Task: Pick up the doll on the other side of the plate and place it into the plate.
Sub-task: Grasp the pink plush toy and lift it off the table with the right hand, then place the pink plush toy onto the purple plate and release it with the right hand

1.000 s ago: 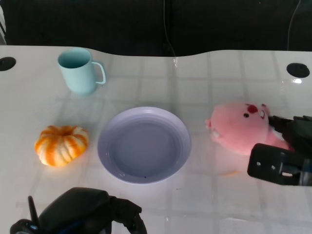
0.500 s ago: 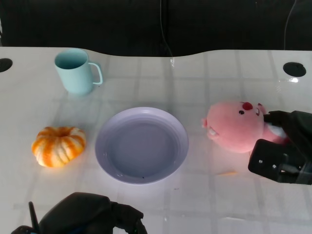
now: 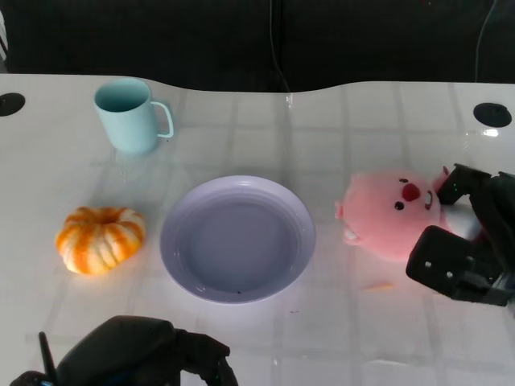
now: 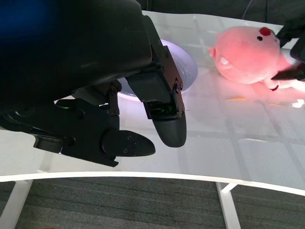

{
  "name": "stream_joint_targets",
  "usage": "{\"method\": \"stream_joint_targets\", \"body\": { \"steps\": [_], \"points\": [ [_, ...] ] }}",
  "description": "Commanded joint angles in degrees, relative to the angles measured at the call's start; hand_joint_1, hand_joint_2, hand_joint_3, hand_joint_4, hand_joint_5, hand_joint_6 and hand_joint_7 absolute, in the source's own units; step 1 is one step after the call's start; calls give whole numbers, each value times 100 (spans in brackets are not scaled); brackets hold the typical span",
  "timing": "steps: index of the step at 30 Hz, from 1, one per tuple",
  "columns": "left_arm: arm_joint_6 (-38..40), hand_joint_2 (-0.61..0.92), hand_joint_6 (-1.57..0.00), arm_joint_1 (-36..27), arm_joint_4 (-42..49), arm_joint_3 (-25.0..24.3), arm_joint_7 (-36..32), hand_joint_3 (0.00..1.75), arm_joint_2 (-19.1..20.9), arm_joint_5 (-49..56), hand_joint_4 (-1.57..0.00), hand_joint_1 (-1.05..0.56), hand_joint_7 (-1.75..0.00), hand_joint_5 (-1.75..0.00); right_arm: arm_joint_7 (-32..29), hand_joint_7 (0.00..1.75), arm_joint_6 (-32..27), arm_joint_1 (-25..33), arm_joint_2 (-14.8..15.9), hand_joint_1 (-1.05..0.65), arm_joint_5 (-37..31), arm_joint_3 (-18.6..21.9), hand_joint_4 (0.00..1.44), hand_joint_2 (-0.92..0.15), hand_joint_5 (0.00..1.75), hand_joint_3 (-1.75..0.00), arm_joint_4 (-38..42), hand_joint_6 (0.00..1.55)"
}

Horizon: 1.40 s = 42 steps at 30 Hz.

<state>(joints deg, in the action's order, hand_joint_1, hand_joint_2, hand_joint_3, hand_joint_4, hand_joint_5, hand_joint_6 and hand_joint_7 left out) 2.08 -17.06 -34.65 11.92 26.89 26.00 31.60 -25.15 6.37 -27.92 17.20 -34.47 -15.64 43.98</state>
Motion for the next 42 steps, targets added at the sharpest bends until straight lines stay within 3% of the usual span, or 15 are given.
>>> {"method": "stream_joint_targets", "body": {
  "steps": [1, 3, 9, 17, 26, 31, 39, 42],
  "points": [
    [27, 92, -86, -34, -84, -59, 54, 28, 97, -27, -70, -20, -62, -124, 32, 175, 178, 70, -95, -17, 493, 392, 91, -32, 175, -143, -512, 79],
    [19, 92, -86, -32, -79, -58, 48, 28, 103, -25, -70, -19, -62, -124, 81, 175, 232, 109, -100, -15, 583, 434, 92, -29, 175, -149, -622, 80],
    [-36, 92, -86, 17, 0, -6, 50, 27, 151, 18, -71, -18, -62, -124, 940, 175, 79, 283, -366, -10, 1142, 552, 93, -21, 175, -159, -1953, 82],
    [-113, 92, -87, 42, 85, 58, -6, 26, 140, 38, -72, -18, -61, -122, 1475, 175, -373, 186, -867, -12, 986, 250, 95, -23, 175, -153, -2596, 80],
    [-208, 92, -87, 29, 155, 54, -56, 26, 107, 0, -74, -17, -61, -121, 1718, 175, -753, -360, -1542, -13, 787, -217, 95, -30, 175, -140, -2291, 78],
    [-215, 92, -88, 22, 112, 115, -82, 25, 74, 64, -74, -17, -61, -123, 1644, 175, -575, -581, -1730, -14, 583, -513, 94, -29, 175, -136, -1826, 79],
    [-349, 92, -91, 10, 168, 192, -189, 23, 17, 108, -77, -16, -60, -124, 1545, 173, -549, -808, -2050, -11, 498, -637, 96, -28, 175, -132, -1149, 79],
    [-364, 92, -91, 11, 173, 205, -198, 23, -6, 116, -77, -16, -60, -125, 1539, 143, -523, -828, -2051, -12, 463, -677, 87, -29, 175, -126, -1046, 82]
  ]
}}
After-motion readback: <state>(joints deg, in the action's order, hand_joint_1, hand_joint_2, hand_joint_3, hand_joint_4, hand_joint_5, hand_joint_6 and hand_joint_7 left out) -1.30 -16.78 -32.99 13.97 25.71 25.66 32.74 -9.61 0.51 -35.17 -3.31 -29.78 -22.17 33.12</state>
